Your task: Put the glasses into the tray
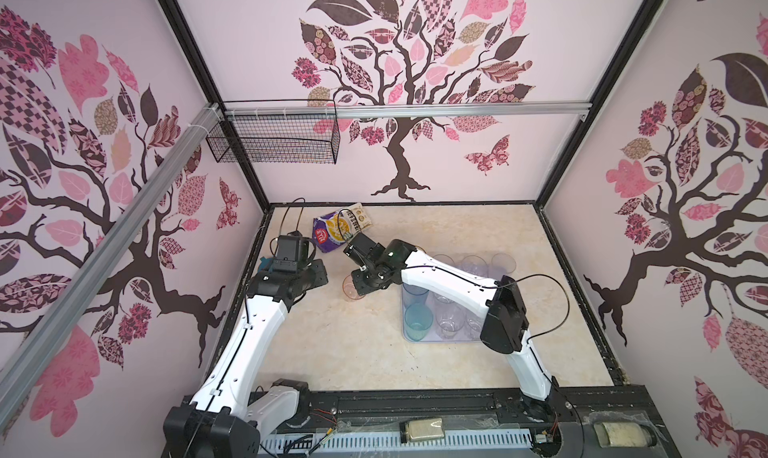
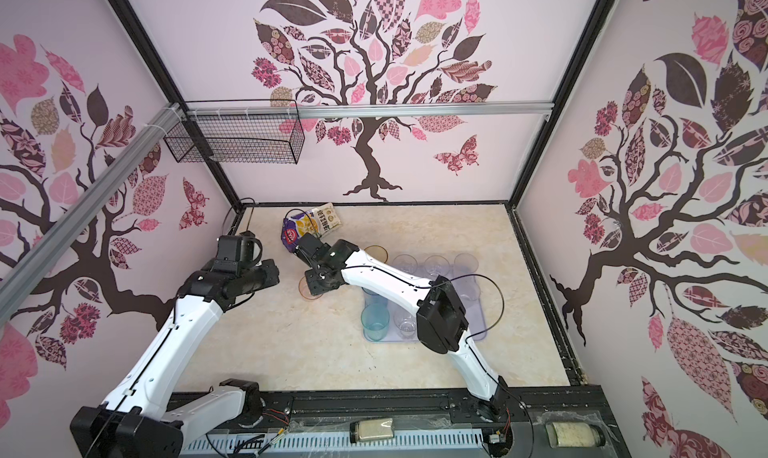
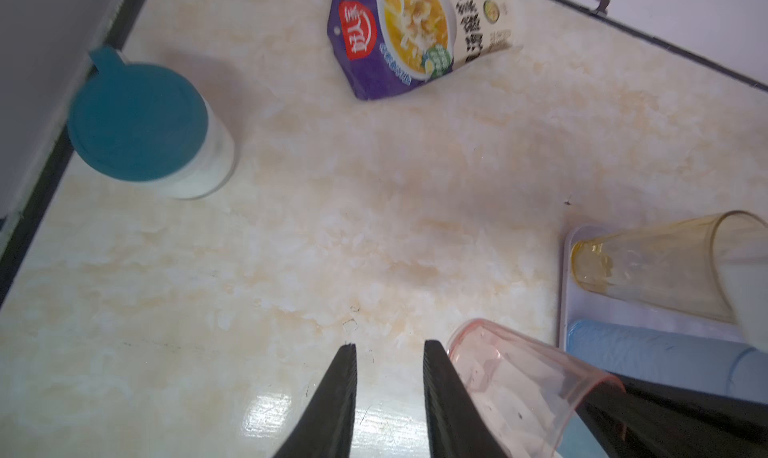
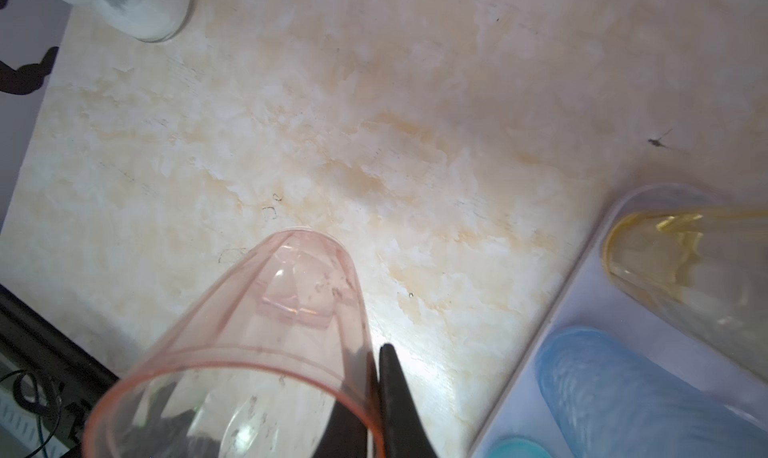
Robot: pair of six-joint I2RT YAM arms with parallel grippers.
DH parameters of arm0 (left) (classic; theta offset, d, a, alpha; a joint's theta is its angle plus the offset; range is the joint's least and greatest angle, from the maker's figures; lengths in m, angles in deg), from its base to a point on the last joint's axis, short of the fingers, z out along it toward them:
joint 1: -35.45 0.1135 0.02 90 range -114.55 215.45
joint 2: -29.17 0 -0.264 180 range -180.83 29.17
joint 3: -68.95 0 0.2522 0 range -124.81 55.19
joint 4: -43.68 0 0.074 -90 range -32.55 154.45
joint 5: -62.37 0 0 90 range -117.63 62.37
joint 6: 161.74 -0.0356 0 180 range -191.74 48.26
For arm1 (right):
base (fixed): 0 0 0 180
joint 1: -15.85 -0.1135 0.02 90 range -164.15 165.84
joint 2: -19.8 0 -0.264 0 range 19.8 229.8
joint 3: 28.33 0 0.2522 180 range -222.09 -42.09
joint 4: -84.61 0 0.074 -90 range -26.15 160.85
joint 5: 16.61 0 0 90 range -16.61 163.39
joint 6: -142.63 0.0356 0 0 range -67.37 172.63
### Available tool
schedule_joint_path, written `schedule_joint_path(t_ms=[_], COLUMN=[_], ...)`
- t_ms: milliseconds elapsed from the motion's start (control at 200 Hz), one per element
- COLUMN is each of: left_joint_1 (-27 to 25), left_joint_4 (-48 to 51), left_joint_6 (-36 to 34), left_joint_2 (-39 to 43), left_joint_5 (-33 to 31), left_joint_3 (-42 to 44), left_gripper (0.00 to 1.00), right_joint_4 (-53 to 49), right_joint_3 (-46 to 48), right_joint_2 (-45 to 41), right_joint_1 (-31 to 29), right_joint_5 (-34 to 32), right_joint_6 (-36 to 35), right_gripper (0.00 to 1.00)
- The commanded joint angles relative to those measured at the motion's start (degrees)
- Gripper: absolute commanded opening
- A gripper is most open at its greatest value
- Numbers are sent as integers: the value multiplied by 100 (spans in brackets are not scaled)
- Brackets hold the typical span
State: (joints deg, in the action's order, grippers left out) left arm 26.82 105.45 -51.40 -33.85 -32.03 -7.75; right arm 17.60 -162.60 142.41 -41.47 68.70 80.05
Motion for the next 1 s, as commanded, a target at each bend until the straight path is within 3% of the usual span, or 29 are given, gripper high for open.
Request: schedule_joint_path(t_ms=[0,265,435,550,800,890,995], left_joint_1=[-103,-1356,-2500,-2989,-3148,-3149,-3122], left_joint_4=[277,-482,-1603,-2139,-2703,-2882,-2935], left_joint_6=[-375,-509,-914,-1111,-1222,-1295,-1359], left_joint_2=[55,28,34,-131,-477,-533,-617], left_joint_5=[-205,-421,-807,-929,-1011,-1146,-1221], left_joint_3=[-642,-813,-298,-34,391,533,598], left_gripper=[31,33,35,36,36,36,37], right_joint_4=[-489,-570,-752,-1119,-1796,-1875,-2037], right_joint_3=[-170,1335,2538,3298,4688,5144,5373], right_joint_2=[-1020,-2649,-3648,-4262,-5484,-5795,-5951], right_joint_1=[157,1065,1762,2423,4267,5040,5102], right_joint_5=[-240,-569,-746,-926,-777,-375,-487], right_joint_6=[-140,-36,-30,3,-43,-175,26], right_gripper=[4,4,3,3,0,0,0])
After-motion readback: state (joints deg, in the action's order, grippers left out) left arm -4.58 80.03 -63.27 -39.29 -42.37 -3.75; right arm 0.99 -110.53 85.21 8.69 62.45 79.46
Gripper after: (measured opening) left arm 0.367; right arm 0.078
